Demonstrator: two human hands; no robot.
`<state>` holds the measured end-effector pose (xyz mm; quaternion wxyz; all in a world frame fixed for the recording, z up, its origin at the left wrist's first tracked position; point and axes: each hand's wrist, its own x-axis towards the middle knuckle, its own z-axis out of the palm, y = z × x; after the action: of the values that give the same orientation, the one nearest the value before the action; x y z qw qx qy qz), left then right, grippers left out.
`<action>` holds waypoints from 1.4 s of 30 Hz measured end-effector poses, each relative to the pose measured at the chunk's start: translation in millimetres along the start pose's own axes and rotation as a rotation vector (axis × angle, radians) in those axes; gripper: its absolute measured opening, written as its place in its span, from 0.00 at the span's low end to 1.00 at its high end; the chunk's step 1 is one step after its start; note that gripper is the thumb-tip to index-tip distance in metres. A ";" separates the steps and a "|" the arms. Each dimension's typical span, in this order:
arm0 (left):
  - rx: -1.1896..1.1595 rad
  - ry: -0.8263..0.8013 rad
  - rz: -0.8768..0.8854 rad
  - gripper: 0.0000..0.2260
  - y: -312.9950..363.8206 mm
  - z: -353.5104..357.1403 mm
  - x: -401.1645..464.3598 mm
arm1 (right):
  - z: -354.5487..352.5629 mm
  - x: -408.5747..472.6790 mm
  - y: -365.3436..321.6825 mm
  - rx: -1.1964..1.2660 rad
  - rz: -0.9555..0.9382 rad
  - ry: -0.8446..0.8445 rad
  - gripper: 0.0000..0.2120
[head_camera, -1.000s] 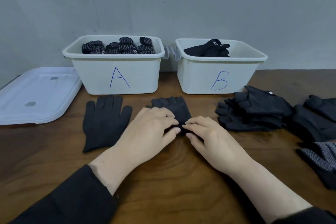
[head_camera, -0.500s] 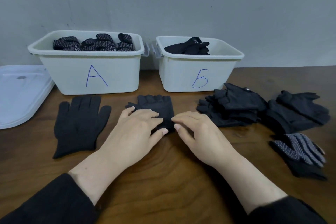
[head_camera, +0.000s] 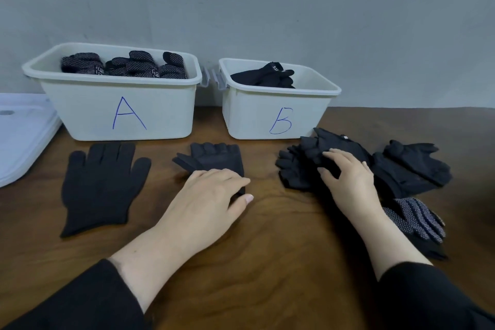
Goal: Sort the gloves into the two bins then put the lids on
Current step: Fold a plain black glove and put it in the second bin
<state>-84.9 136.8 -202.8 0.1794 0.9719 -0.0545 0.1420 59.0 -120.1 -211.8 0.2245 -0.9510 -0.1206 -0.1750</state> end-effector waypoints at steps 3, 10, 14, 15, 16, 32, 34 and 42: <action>0.003 -0.043 -0.007 0.20 1.0 1.3 0.0 | 2.7 1.9 -4.1 0.055 0.054 0.077 0.12; 0.013 -0.090 -0.024 0.21 -3.7 2.0 1.7 | -6.1 -6.6 -17.2 0.151 -0.023 0.240 0.11; -0.007 -0.086 -0.033 0.20 -4.7 2.2 0.8 | -8.6 -6.0 -16.0 0.207 -0.001 0.258 0.11; -0.010 -0.086 -0.032 0.20 -5.0 1.8 0.6 | -12.2 -5.4 -17.2 0.245 0.004 0.291 0.11; -0.012 -0.090 -0.030 0.20 -5.4 1.5 0.1 | -17.5 -4.1 -19.6 0.282 0.012 0.320 0.11; -0.072 -0.024 -0.007 0.18 -7.4 1.1 -0.5 | -101.5 42.5 -57.1 0.836 0.252 0.045 0.18; -0.093 -0.006 0.007 0.18 -5.9 -2.1 -2.3 | -99.9 37.7 -64.9 0.888 0.255 -0.013 0.17; -0.313 0.458 -0.294 0.08 -39.2 -35.1 -15.1 | -84.1 12.0 -117.3 0.991 0.237 -0.255 0.14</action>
<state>-102.2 186.9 -188.9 0.3531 0.8727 0.1071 0.3197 10.3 -55.6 -91.6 0.6493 -0.7516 -0.1066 0.0466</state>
